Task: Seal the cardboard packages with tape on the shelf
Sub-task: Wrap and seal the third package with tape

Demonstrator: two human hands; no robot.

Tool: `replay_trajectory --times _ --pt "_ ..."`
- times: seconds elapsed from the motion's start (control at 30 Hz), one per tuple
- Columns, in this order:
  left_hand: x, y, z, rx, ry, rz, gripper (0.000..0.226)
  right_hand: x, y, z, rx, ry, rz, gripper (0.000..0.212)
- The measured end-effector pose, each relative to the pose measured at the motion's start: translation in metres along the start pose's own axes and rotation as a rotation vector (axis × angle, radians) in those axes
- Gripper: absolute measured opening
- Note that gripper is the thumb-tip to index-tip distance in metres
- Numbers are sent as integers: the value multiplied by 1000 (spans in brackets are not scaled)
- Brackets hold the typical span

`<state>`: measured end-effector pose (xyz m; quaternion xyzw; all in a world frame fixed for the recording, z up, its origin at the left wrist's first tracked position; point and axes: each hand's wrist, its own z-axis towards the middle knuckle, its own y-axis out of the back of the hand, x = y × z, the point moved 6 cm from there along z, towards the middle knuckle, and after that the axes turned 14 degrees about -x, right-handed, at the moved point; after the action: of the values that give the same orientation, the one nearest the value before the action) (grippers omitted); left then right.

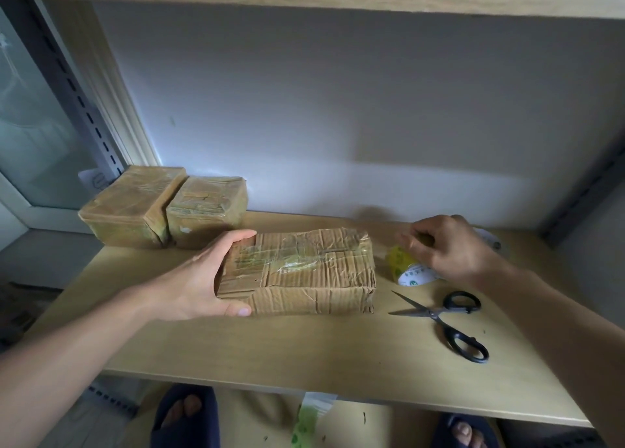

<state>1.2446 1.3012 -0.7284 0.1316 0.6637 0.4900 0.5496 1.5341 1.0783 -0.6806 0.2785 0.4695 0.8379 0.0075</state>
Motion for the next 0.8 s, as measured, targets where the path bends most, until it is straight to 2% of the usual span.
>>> replay_trajectory --times 0.13,0.2,0.27,0.33,0.6,0.8 --pt "-9 6 -1 103 0 110 114 -6 -3 0 -11 -23 17 50" --pt "-21 11 -1 145 -39 283 115 -9 -3 1 -17 -38 29 50" --pt "-38 7 4 137 -110 484 117 -14 -3 1 -30 -68 50 51" --pt "-59 -6 13 110 -156 588 118 -17 -4 2 -39 -95 65 51" --pt "-137 -76 56 53 -210 574 140 -22 -8 3 -29 -158 92 50" --pt "-168 -109 78 -13 -211 502 143 -21 -10 6 -38 -173 109 42"
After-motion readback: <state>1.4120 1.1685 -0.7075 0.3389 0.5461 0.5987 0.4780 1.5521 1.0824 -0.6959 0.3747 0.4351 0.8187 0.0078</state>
